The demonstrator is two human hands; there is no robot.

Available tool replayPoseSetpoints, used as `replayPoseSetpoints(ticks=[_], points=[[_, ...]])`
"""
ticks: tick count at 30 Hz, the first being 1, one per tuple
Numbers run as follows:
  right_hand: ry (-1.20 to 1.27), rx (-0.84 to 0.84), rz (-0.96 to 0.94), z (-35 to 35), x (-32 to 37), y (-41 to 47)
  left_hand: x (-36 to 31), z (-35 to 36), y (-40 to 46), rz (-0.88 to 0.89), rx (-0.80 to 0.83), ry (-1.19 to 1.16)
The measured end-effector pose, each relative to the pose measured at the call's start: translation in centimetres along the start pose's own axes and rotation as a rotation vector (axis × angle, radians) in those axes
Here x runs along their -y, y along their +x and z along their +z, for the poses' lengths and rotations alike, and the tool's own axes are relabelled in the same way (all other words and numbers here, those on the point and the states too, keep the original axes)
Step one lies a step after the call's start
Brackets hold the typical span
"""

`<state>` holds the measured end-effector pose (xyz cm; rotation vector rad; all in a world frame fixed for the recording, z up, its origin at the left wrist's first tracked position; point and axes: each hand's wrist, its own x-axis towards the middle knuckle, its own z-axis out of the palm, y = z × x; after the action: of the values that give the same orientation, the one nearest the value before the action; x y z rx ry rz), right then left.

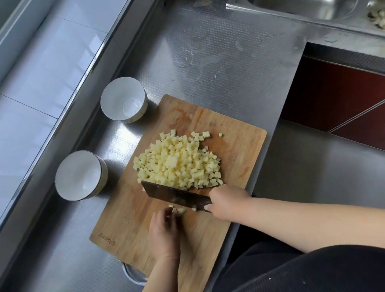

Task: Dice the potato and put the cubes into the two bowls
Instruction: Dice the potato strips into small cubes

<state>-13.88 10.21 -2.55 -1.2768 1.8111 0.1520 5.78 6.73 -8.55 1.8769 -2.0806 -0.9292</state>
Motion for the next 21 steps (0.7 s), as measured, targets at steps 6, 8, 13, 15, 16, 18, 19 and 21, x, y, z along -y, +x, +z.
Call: replayPoseSetpoints(ticks=[6, 8, 13, 15, 16, 18, 19, 21], points=[[-0.091, -0.054, -0.111, 0.1, 0.4, -0.9, 0.8, -0.3, -0.1, -0.066, 0.103, 0.023], [-0.129, -0.061, -0.128, 0.1, 0.7, -0.9, 1.2, -0.4, -0.1, -0.053, 0.108, 0.022], [-0.130, -0.026, -0.094, 0.2, 0.8, -0.8, 1.0, -0.4, -0.1, -0.023, 0.086, 0.026], [-0.143, -0.014, -0.080, 0.2, 0.9, -0.8, 0.9, -0.3, -0.1, -0.039, 0.080, 0.014], [-0.156, -0.009, -0.069, 0.3, 1.1, -0.7, 0.8, -0.3, 0.0, -0.049, 0.074, 0.011], [-0.180, 0.007, -0.045, 0.8, 1.4, -0.6, 0.7, -0.2, 0.0, -0.068, 0.062, 0.004], [-0.184, 0.016, -0.034, 1.0, 1.5, -0.5, 0.7, -0.2, 0.0, -0.073, 0.055, 0.001], [-0.182, 0.031, -0.021, 1.4, 1.6, -0.4, 0.6, -0.2, 0.0, -0.074, 0.051, 0.008]])
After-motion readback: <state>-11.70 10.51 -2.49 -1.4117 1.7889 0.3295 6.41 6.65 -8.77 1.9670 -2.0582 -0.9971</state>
